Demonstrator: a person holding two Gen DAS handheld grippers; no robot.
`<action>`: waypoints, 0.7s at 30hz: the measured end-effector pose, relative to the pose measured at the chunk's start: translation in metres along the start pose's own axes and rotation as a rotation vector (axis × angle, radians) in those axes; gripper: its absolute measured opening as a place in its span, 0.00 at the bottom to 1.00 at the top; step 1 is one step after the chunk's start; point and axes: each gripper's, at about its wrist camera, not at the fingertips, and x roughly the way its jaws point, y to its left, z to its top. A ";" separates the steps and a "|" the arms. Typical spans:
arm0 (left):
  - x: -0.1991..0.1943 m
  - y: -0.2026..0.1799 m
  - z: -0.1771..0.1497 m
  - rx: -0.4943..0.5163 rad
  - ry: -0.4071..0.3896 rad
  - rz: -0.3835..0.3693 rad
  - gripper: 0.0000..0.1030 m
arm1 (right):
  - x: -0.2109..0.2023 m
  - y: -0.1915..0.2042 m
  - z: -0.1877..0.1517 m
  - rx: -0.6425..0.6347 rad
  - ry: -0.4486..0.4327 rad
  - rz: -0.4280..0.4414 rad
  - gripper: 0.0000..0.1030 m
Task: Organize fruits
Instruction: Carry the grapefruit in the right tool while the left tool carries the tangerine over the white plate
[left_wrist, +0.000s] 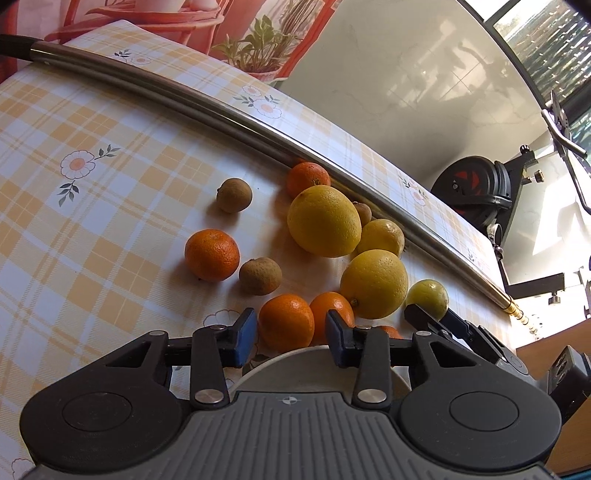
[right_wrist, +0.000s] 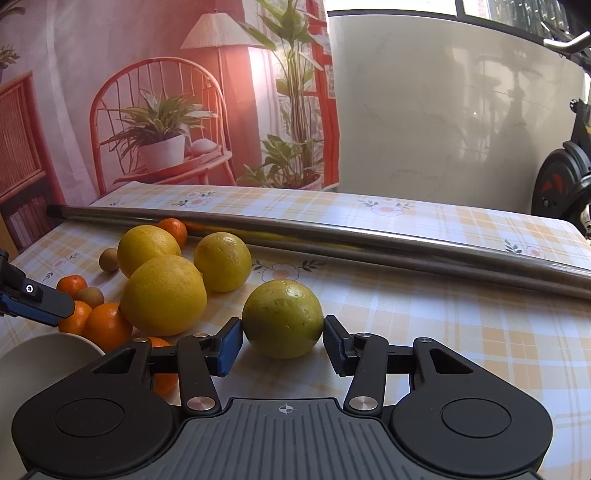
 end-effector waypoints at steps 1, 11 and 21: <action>0.002 0.000 0.000 -0.006 0.002 -0.002 0.41 | 0.000 0.000 0.000 0.000 0.000 0.000 0.43; 0.003 0.004 -0.002 -0.018 -0.027 -0.005 0.34 | 0.000 0.000 0.000 0.000 0.000 0.000 0.43; 0.004 0.011 -0.002 -0.082 -0.026 -0.029 0.35 | 0.000 0.000 0.000 -0.001 0.002 0.000 0.43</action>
